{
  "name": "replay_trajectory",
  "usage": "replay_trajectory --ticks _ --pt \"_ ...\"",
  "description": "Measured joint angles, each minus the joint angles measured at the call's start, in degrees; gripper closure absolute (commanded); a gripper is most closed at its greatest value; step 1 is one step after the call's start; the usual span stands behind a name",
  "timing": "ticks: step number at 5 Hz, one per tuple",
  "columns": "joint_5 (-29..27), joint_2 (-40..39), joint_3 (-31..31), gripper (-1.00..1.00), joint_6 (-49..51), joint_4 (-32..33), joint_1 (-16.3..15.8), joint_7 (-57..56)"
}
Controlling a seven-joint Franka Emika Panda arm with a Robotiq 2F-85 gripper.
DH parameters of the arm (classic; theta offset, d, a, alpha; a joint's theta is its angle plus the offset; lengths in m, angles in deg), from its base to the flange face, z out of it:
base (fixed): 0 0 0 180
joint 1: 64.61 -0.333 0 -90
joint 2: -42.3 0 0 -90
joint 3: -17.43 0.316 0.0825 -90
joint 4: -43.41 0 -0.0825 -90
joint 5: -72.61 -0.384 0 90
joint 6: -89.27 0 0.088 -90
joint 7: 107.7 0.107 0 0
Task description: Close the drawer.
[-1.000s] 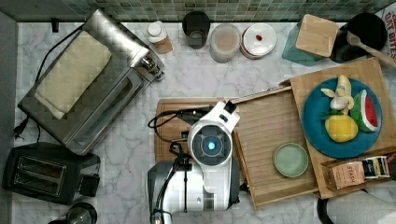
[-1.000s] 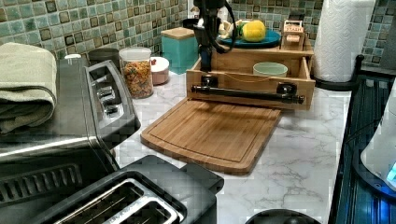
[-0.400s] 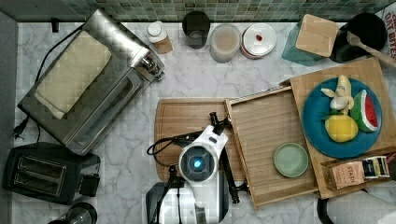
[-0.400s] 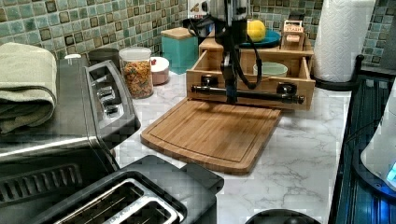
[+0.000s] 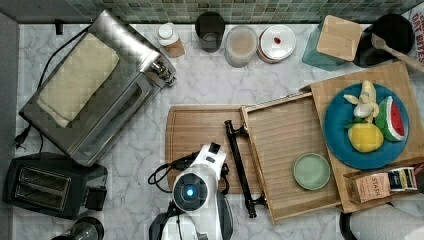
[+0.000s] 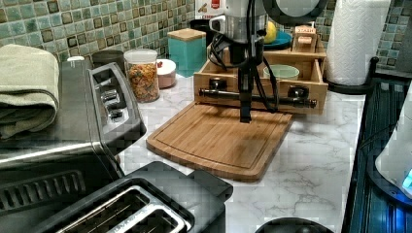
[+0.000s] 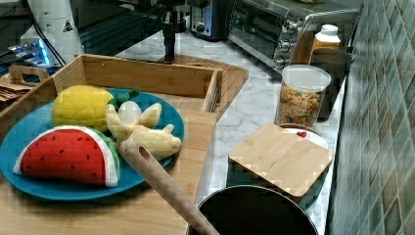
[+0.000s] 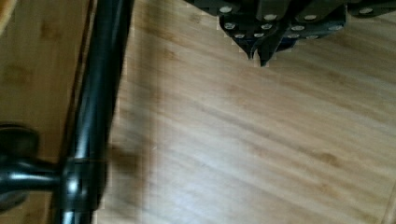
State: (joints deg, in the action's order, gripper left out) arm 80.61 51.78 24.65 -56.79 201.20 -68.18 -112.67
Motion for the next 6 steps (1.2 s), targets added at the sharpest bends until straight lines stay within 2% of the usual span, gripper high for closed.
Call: replay_trajectory --ticks 1,2,4,5,6 --pt "0.0 -2.4 0.2 1.0 0.0 -0.1 0.1 -2.7" --pt "3.3 -4.3 -1.5 1.0 0.0 -0.1 0.1 -6.6" --pt "4.0 -5.2 -4.1 1.0 -3.2 -0.3 3.5 -14.8" --pt "3.1 -5.2 -6.3 1.0 -3.6 -0.3 3.9 -18.2" --pt "-0.4 -5.3 -8.3 1.0 -4.0 -0.4 3.8 -18.3"
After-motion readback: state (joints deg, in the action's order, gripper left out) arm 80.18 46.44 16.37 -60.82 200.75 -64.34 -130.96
